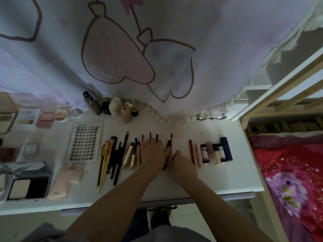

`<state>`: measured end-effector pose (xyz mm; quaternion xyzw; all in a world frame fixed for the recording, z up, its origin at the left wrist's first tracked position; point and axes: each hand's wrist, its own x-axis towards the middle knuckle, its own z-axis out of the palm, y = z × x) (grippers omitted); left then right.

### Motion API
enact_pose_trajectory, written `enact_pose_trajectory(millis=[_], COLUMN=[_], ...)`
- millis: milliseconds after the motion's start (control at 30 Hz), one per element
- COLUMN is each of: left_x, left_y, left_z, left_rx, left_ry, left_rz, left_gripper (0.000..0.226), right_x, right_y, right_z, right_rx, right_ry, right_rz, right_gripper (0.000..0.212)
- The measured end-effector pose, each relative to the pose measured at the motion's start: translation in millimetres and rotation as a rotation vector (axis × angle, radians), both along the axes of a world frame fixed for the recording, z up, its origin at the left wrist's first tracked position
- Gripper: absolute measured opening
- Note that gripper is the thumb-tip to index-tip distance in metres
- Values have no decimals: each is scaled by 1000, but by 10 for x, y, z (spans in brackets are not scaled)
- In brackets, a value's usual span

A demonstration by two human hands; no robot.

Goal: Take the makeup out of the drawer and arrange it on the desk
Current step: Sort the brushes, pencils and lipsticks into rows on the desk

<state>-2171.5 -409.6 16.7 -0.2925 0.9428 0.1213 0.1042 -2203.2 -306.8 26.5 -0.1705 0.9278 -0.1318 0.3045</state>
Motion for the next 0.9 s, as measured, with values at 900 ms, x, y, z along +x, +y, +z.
enact_pose_trajectory(millis=[900], left_x=[-277], left_y=[673], left_z=[20], left_rx=[248], left_ry=[101], left_rz=[-65], left_gripper=[38], right_x=[-1107], right_y=[-70], right_z=[330], right_rx=[147], right_ry=[84], right_rz=[254], right_gripper=[28])
